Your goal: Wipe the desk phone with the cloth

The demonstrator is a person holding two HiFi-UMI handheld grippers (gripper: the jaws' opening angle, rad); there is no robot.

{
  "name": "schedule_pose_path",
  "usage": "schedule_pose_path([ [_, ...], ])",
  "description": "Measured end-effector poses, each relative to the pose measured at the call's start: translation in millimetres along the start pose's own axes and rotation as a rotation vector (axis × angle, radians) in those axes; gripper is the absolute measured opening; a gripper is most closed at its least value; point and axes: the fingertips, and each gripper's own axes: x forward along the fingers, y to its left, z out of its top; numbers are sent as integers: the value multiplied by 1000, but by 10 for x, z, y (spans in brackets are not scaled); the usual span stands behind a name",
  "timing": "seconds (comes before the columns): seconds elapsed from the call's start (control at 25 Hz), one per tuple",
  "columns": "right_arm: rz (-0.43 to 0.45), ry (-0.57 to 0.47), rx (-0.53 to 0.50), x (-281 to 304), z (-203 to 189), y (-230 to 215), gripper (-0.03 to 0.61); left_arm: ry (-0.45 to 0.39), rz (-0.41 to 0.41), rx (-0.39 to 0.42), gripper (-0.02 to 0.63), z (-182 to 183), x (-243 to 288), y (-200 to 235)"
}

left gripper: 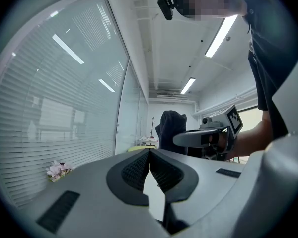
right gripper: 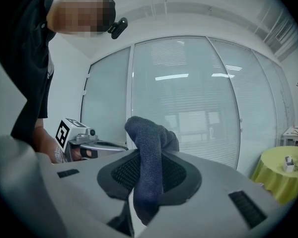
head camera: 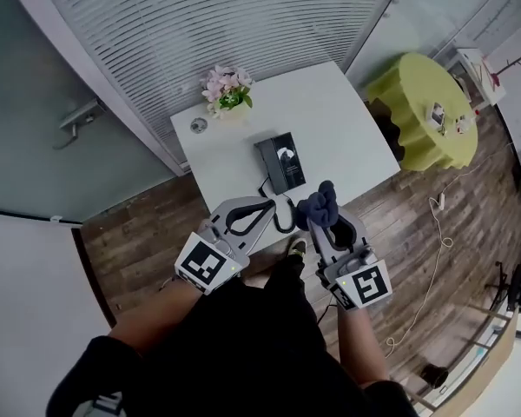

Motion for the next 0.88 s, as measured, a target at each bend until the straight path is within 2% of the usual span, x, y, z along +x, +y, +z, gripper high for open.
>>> schedule_pose_path([
  [0.28, 179, 26, -6, 394, -51, -481, 94, 18, 176, -11, 9, 8, 374, 359],
  [0.36, 233, 32, -8, 476, -38, -633, 94, 8, 237, -30, 9, 11, 492, 420],
  [0.6, 381, 60, -23, 643, -95, -1042, 94, 49, 403, -39, 9, -21, 755, 507],
  [0.88, 523, 222, -158, 955, -588, -1279, 94, 70, 606, -70, 9, -197, 858, 690],
])
